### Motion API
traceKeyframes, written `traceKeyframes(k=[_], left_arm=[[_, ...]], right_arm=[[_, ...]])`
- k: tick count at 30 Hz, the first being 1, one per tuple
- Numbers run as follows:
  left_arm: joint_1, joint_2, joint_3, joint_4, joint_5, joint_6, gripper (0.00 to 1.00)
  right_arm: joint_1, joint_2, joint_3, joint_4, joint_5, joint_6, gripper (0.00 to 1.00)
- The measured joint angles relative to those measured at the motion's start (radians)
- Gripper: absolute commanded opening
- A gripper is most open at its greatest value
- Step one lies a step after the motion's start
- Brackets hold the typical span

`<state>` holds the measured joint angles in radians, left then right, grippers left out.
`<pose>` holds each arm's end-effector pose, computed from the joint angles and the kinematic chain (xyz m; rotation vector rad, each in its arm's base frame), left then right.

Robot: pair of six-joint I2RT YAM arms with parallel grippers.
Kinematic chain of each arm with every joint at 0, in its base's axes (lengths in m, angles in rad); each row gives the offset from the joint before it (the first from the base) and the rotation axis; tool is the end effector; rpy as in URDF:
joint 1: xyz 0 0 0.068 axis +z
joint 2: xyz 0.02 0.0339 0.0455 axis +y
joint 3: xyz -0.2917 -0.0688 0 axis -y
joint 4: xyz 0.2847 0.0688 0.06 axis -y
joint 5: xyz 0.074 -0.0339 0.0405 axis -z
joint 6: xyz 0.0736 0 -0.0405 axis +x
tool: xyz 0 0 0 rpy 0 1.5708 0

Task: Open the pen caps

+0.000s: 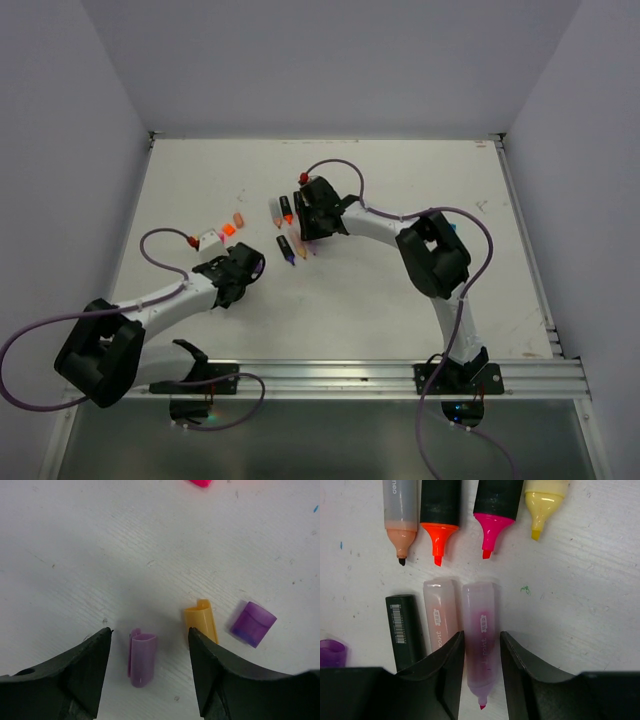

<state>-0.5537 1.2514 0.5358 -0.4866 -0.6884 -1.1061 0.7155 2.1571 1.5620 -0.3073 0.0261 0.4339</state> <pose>0.2200 -0.0811 0.1269 -0.8035 2.2504 0.2489 0.4105 0.3543 0.1307 -0.3437 2.5067 0.4498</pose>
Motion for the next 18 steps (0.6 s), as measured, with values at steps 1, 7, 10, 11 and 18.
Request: traceKeyframes(k=[1, 7, 10, 11, 18], left_arm=[[0.002, -0.014, 0.002, 0.000, -0.001, 0.004, 0.68], [0.003, -0.104, 0.021, 0.019, 0.006, 0.084, 0.73], [0.004, -0.126, 0.053, 0.028, 0.015, 0.129, 0.73], [0.004, -0.135, 0.063, 0.034, 0.023, 0.143, 0.73], [0.004, -0.199, 0.094, 0.087, 0.092, 0.211, 0.74]], right_arm=[[0.003, 0.000, 0.002, -0.005, 0.010, 0.000, 0.40], [0.005, -0.040, -0.035, -0.042, 0.069, 0.007, 0.42], [0.004, -0.081, -0.048, -0.089, 0.111, 0.011, 0.50], [0.003, -0.098, -0.048, -0.101, 0.125, 0.013, 0.50], [-0.050, -0.306, -0.145, -0.140, 0.192, 0.026, 0.65]])
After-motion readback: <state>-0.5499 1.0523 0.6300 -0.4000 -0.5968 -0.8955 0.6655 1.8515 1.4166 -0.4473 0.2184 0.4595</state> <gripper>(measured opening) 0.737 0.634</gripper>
